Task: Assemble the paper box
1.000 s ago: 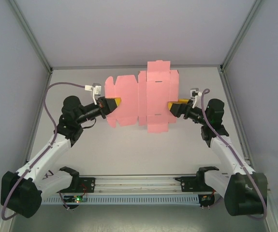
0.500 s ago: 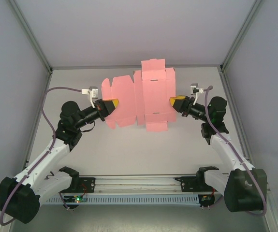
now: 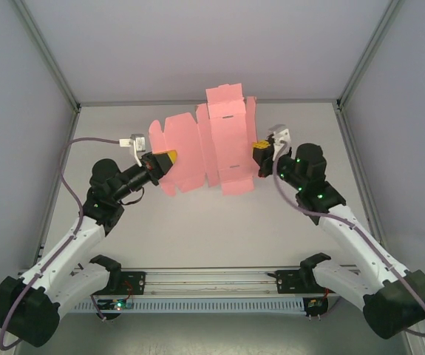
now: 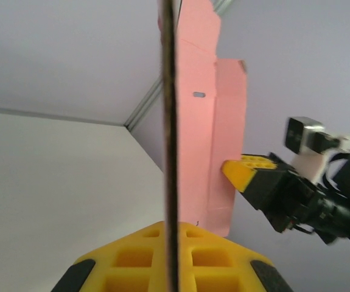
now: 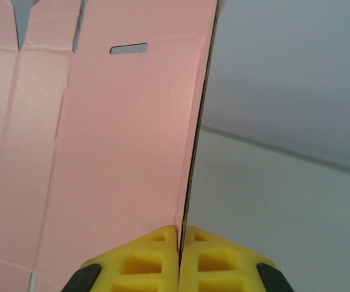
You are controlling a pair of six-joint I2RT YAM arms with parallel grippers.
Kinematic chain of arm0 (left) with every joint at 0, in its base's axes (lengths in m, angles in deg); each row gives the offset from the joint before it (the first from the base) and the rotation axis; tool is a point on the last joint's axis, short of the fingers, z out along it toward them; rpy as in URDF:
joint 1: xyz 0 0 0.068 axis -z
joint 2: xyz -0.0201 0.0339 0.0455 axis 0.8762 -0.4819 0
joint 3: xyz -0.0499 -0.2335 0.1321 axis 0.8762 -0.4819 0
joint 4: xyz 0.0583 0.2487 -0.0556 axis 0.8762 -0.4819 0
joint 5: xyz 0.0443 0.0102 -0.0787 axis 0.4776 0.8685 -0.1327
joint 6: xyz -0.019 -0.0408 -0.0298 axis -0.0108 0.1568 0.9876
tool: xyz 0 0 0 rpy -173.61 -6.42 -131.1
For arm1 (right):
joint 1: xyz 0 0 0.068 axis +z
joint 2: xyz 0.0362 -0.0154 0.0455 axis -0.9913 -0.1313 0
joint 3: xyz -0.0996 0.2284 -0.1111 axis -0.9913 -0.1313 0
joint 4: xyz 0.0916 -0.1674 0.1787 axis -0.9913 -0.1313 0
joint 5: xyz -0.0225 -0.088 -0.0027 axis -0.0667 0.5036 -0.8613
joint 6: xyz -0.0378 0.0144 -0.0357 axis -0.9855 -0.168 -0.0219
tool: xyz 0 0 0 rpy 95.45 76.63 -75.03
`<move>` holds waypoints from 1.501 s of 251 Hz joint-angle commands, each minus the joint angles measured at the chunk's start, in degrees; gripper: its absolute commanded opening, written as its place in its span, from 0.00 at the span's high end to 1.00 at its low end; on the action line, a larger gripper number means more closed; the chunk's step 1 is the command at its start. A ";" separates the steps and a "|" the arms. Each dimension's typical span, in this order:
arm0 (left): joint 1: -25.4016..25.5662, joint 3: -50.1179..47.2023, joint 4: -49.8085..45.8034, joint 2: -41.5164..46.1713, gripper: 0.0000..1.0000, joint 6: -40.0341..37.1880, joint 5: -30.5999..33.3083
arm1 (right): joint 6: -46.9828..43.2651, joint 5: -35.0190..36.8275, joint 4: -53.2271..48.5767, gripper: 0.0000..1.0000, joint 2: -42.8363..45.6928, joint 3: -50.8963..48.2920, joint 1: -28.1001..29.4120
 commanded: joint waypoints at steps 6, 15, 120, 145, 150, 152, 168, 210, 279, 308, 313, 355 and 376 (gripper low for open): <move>0.87 -2.44 2.57 -1.43 1.00 3.66 3.13 | -15.50 20.22 5.22 1.00 -0.14 -0.48 4.57; 1.07 -2.83 2.97 -2.13 1.00 3.87 3.01 | -17.78 21.45 6.08 1.00 -0.77 0.04 5.64; 1.09 1.09 -29.92 8.00 0.00 -6.64 24.05 | -39.66 9.99 -7.67 1.00 -10.21 12.96 10.61; 1.08 2.77 -33.53 11.65 0.00 -8.62 26.41 | -43.30 8.58 -15.72 1.00 -12.67 18.45 10.94; 1.08 3.22 -34.21 12.30 0.00 -8.69 26.89 | -44.15 8.47 -17.90 1.00 -13.20 19.82 11.02; 1.08 3.45 -34.49 12.53 0.00 -8.73 27.14 | -44.42 8.44 -18.69 1.00 -13.40 20.35 11.09; 1.03 5.01 -36.75 14.03 0.00 -8.97 29.31 | -48.13 6.66 -26.87 1.00 -14.92 24.93 11.42; 1.09 8.91 -41.13 13.32 0.00 -8.34 33.79 | -56.10 3.98 -43.51 1.00 -16.54 34.39 12.31; 1.00 10.33 -40.09 11.31 0.00 -6.91 32.84 | -63.55 -6.80 -69.61 1.00 -17.32 49.00 11.92; 0.99 10.83 -40.84 10.60 0.00 -6.83 33.61 | -63.56 -5.41 -68.69 1.00 -18.19 45.57 11.48; 1.01 10.98 -41.17 10.23 0.00 -6.78 33.93 | -62.79 -4.96 -67.22 1.00 -18.42 44.69 11.39; 1.06 11.99 -41.20 7.14 0.00 -8.74 33.75 | -60.65 -6.00 -57.59 1.00 -21.75 39.41 9.33; 0.99 12.03 -37.52 4.65 0.00 -12.61 29.04 | -62.13 -6.63 -54.37 1.00 -23.77 37.40 8.57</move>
